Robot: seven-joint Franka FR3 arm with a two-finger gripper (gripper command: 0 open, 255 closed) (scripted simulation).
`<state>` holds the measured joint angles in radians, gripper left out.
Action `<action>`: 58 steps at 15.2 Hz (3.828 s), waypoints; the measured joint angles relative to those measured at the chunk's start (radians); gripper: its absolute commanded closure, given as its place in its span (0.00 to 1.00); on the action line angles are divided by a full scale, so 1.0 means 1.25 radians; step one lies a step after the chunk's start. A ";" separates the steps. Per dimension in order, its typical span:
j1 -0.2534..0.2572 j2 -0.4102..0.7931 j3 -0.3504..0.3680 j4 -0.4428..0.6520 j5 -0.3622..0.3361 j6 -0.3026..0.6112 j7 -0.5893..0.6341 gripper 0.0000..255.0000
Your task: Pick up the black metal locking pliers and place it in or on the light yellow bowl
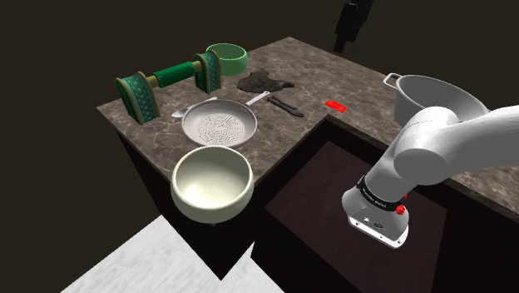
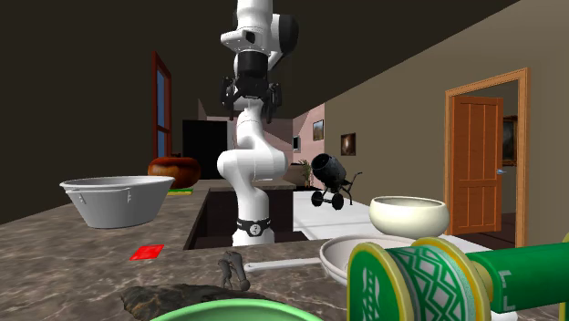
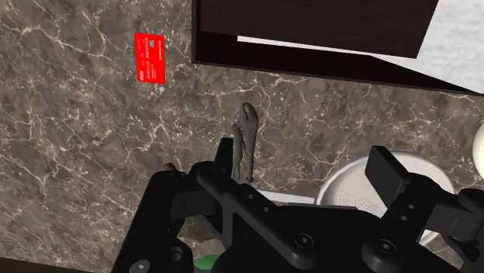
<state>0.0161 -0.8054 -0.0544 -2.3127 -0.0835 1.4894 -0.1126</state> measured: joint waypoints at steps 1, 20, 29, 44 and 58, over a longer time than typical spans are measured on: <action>0.000 0.000 0.000 0.000 0.000 0.000 0.000 0.00; 0.007 0.325 -0.123 -0.186 0.012 0.535 -0.086 0.00; 0.025 0.511 -0.158 -0.180 0.069 0.719 -0.144 0.00; 0.025 0.549 -0.166 -0.190 0.083 0.778 -0.155 1.00; 0.025 0.495 -0.157 -0.169 0.064 0.692 -0.139 1.00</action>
<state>0.0467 -0.1872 -0.2503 -2.5235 -0.0040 2.3550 -0.2863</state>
